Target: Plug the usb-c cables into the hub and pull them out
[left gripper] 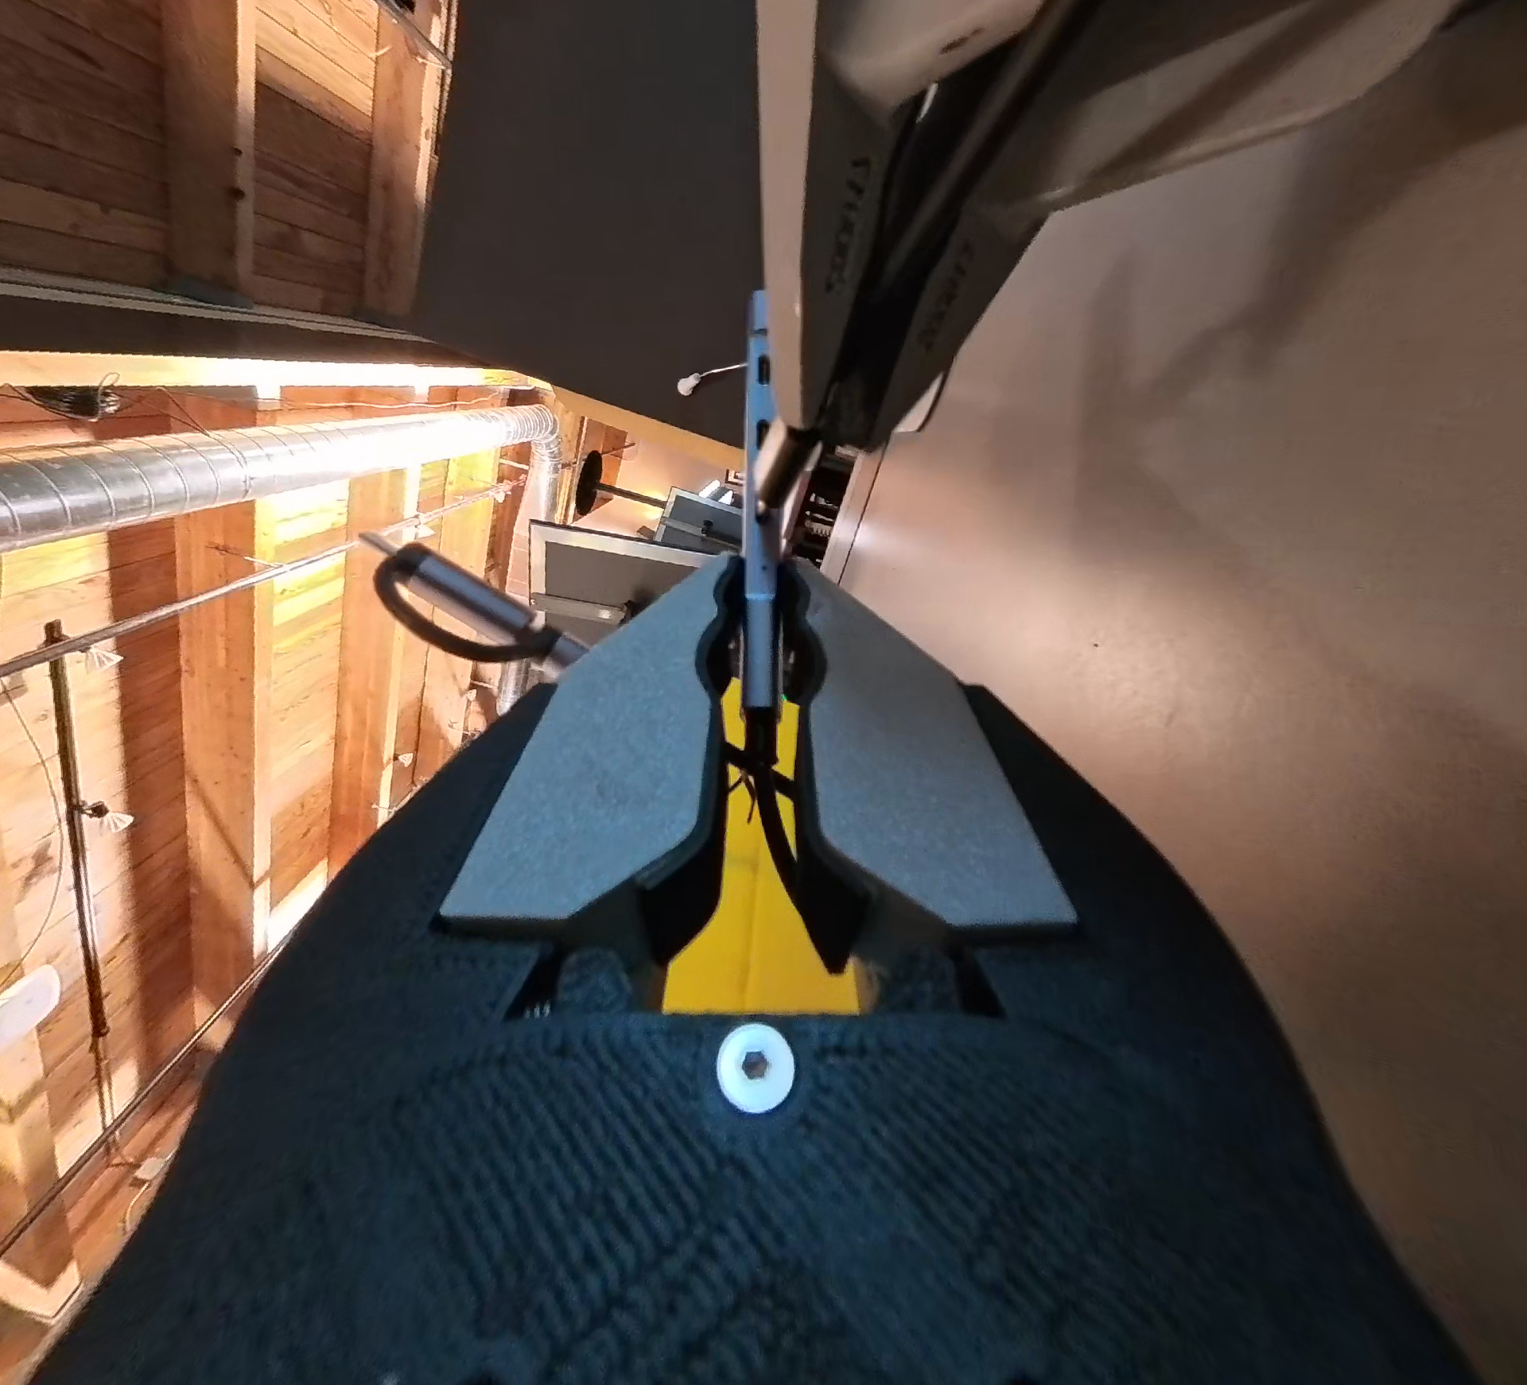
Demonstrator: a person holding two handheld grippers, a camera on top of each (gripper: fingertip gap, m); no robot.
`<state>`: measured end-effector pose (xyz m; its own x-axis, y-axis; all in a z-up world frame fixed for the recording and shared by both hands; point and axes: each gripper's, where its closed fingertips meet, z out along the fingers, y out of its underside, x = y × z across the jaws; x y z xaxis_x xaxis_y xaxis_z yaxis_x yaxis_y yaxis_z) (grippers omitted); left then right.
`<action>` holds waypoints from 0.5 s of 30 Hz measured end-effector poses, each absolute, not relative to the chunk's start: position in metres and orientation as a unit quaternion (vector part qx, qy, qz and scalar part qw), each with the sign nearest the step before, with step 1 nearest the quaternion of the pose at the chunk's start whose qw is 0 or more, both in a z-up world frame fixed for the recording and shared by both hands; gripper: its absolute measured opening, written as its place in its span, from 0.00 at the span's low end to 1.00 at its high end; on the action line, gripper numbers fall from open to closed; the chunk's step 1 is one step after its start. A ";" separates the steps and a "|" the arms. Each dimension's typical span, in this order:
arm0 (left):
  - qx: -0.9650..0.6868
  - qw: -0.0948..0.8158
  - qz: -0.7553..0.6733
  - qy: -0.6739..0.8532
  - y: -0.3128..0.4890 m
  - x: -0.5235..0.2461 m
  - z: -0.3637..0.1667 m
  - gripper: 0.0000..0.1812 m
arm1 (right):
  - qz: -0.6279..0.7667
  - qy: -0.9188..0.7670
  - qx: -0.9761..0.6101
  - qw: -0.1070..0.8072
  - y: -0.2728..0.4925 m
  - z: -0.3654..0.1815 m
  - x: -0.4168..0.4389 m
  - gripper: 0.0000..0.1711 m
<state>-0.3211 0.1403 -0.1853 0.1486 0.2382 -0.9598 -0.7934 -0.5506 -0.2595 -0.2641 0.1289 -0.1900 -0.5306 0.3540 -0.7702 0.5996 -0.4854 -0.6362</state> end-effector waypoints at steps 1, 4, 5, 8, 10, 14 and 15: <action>-0.633 0.418 0.613 0.221 0.140 -0.321 -0.186 0.03 | -0.718 0.500 0.476 0.087 0.129 -0.190 -0.264 0.03; -0.632 0.416 0.615 0.222 0.140 -0.321 -0.186 0.03 | -0.716 0.501 0.477 0.089 0.128 -0.191 -0.264 0.03; -0.631 0.417 0.616 0.221 0.140 -0.321 -0.185 0.03 | -0.716 0.501 0.478 0.089 0.128 -0.191 -0.265 0.03; -0.626 0.420 0.620 0.218 0.139 -0.321 -0.182 0.03 | -0.718 0.496 0.480 0.089 0.128 -0.191 -0.266 0.02; -0.625 0.419 0.622 0.214 0.138 -0.322 -0.181 0.03 | -0.718 0.493 0.482 0.089 0.127 -0.191 -0.268 0.02; -0.625 0.420 0.623 0.212 0.136 -0.322 -0.180 0.03 | -0.721 0.491 0.478 0.103 0.123 -0.190 -0.269 0.02; -0.624 0.420 0.624 0.213 0.136 -0.322 -0.179 0.03 | -0.723 0.489 0.476 0.107 0.124 -0.189 -0.268 0.02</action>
<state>-0.3216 0.1361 -0.1794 0.1301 0.2586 -0.9572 -0.7895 -0.5569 -0.2578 -0.2682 0.1235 -0.1893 -0.5234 0.3104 -0.7935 0.6210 -0.4987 -0.6047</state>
